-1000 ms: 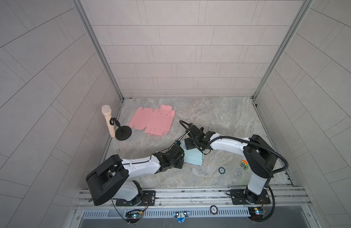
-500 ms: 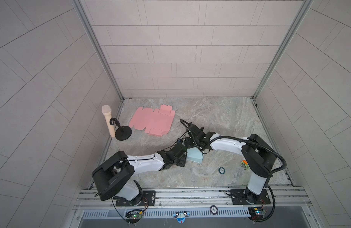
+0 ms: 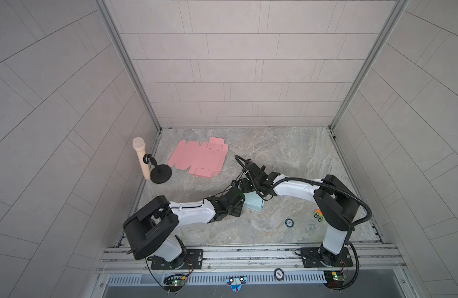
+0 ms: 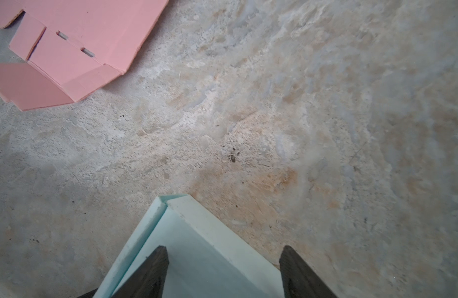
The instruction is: Fold the paper box
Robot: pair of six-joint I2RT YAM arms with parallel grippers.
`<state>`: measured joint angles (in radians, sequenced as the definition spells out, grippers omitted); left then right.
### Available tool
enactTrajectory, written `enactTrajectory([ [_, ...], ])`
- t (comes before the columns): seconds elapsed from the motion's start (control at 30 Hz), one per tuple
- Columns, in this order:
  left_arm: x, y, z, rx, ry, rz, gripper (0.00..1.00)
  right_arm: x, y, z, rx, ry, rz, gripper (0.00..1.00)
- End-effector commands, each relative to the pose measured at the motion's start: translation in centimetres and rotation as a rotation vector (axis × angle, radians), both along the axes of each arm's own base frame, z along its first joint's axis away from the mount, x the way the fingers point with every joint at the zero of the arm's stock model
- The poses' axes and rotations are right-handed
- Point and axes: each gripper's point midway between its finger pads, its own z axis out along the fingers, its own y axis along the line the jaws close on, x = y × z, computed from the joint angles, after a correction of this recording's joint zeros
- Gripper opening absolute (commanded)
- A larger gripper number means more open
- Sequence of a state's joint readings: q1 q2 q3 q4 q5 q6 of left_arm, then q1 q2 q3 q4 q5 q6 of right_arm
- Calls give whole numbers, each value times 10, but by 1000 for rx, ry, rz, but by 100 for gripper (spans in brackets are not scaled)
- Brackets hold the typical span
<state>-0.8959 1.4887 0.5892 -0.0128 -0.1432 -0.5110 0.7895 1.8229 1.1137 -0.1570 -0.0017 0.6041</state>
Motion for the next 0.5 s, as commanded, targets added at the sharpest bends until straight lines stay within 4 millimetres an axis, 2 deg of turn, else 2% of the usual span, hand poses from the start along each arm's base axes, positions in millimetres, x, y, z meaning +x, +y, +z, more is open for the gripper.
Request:
enactTrajectory([
  [0.0,13,2,11,-42,-65,60,67,-72,5,-45,-48,271,99,70],
  [0.2,-6,10,22,-74,-37,36,72,-54,-8,-17,-45,200,23,71],
  [0.4,-31,22,21,-47,-6,16,71,-39,-16,18,-24,126,-32,72],
  [0.47,-41,17,21,-62,1,-6,68,-37,-21,24,-19,112,-50,72],
])
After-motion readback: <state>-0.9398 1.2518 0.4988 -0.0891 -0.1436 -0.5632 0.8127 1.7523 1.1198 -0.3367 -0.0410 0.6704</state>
